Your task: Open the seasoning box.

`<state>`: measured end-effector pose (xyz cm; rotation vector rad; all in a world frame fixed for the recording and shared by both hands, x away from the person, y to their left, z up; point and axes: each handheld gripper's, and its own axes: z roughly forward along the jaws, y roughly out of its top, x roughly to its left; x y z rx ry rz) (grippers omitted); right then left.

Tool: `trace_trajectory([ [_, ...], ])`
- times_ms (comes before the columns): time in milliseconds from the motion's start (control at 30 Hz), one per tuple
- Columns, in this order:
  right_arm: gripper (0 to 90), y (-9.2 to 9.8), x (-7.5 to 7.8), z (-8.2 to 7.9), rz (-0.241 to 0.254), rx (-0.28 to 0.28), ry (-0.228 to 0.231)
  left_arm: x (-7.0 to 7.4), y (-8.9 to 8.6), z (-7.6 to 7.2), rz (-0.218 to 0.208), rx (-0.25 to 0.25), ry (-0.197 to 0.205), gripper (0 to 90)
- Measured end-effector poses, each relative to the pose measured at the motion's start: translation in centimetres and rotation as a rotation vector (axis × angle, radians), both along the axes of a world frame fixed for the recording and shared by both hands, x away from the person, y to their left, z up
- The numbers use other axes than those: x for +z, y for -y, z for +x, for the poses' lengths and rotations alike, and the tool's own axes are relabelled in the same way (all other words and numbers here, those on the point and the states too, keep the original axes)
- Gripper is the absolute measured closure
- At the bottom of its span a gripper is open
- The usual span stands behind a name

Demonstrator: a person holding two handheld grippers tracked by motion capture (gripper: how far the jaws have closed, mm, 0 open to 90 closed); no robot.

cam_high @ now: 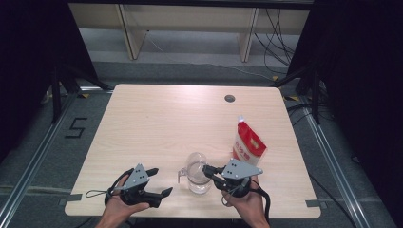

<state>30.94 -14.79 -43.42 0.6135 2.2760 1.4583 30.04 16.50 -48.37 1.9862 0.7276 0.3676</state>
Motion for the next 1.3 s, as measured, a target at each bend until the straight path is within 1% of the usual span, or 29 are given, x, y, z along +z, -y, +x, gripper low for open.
trace_trajectory([
  [33,84.6,-0.1,0.1,0.0,0.001,-0.004,0.002,-0.1,0.0,-0.1,-0.008,0.008,-0.007,16.2],
  [67,84.6,-0.1,0.2,0.1,-0.002,0.012,0.010,-0.2,0.0,-0.2,-0.018,0.020,-0.027,16.2],
  [167,84.2,-0.4,0.4,0.1,-0.001,0.013,0.015,-0.4,-0.3,-0.3,-0.005,0.017,-0.018,16.2],
  [200,84.2,-0.4,0.4,0.2,-0.010,0.023,0.046,-0.5,-0.3,-0.3,-0.007,0.018,-0.027,16.2],
  [233,84.2,-0.6,0.4,0.1,-0.004,0.019,0.019,-0.5,-0.5,-0.3,0.018,0.016,-0.025,16.2],
  [267,84.3,-0.7,0.5,0.1,-0.004,0.017,0.020,-0.6,-0.5,-0.4,-0.006,0.027,-0.034,16.2],
  [333,84.2,-0.8,0.5,0.1,-0.001,0.025,0.017,-0.6,-0.6,-0.3,-0.007,0.028,-0.035,16.2],
  [367,84.1,-0.9,0.5,0.1,0.000,0.029,0.013,-0.7,-0.6,-0.3,-0.017,0.035,-0.037,16.3],
  [400,84.2,-1.0,0.5,0.1,0.005,0.024,0.014,-0.6,-0.7,-0.3,-0.014,0.033,-0.032,16.2],
  [433,84.1,-1.0,0.5,0.1,0.004,0.024,0.012,-0.6,-0.8,-0.2,-0.005,0.025,-0.018,16.2],
  [467,84.1,-1.1,0.6,0.1,0.003,0.023,0.015,-0.5,-0.9,-0.3,0.018,0.031,-0.015,16.3],
  [500,84.0,-1.2,0.6,0.1,0.003,0.023,0.017,-0.5,-0.8,-0.3,-0.004,0.033,-0.027,16.2],
  [567,84.0,-1.3,0.5,0.1,0.004,0.024,0.004,-0.6,-0.8,-0.3,-0.011,0.041,-0.029,16.3],
  [600,84.0,-1.5,0.5,0.0,0.015,0.019,-0.005,-0.7,-0.8,-0.3,-0.022,0.042,-0.027,16.3],
  [633,84.0,-1.6,0.5,0.3,0.009,0.033,0.025,-0.6,-0.8,-0.4,-0.015,0.044,-0.032,16.3],
  [667,83.9,-1.7,0.5,0.2,0.007,0.034,0.009,-0.6,-0.9,-0.4,-0.014,0.046,-0.033,16.3],
  [700,83.7,-1.8,0.5,0.3,0.001,0.045,0.007,-0.7,-0.8,-0.4,-0.030,0.047,-0.037,16.2],
  [767,83.3,-2.0,0.5,0.4,-0.004,0.047,0.023,-0.7,-0.9,-0.4,-0.021,0.042,-0.040,16.3],
  [800,83.2,-2.1,0.5,0.3,0.006,0.042,0.008,-0.7,-0.9,-0.4,-0.015,0.035,-0.041,16.3],
  [933,83.1,-2.8,0.5,0.3,0.004,0.058,0.012,-0.8,-0.8,-0.5,-0.009,0.030,-0.043,16.3],
  [967,83.1,-2.9,0.5,0.3,-0.002,0.070,0.009,-0.8,-0.9,-0.5,0.002,0.029,-0.038,16.3],
  [1033,82.6,-3.2,0.5,0.2,0.002,0.066,0.003,-0.7,-0.9,-0.5,-0.001,0.031,-0.039,16.3],
  [1100,82.2,-3.4,0.4,0.3,-0.004,0.080,0.001,-0.7,-0.9,-0.5,-0.006,0.034,-0.040,16.3],
  [1133,82.2,-3.6,0.3,0.3,-0.004,0.076,0.009,-0.7,-0.9,-0.5,-0.007,0.032,-0.042,16.3],
  [1167,82.2,-3.6,0.3,0.3,-0.011,0.086,-0.001,-0.7,-0.9,-0.5,-0.008,0.032,-0.042,16.3],
  [1200,82.2,-3.7,0.2,0.3,-0.011,0.088,-0.003,-0.7,-0.9,-0.5,-0.007,0.035,-0.040,16.3],
  [1233,82.2,-3.8,0.1,0.3,-0.002,0.077,-0.004,-0.7,-0.9,-0.5,-0.005,0.035,-0.040,16.3],
  [1267,82.1,-3.8,0.1,0.3,-0.005,0.084,0.001,-0.7,-0.9,-0.5,-0.011,0.032,-0.038,16.3],
  [1300,81.7,-3.9,0.1,0.2,-0.011,0.089,-0.014,-0.7,-0.9,-0.5,-0.011,0.029,-0.038,16.4],
])
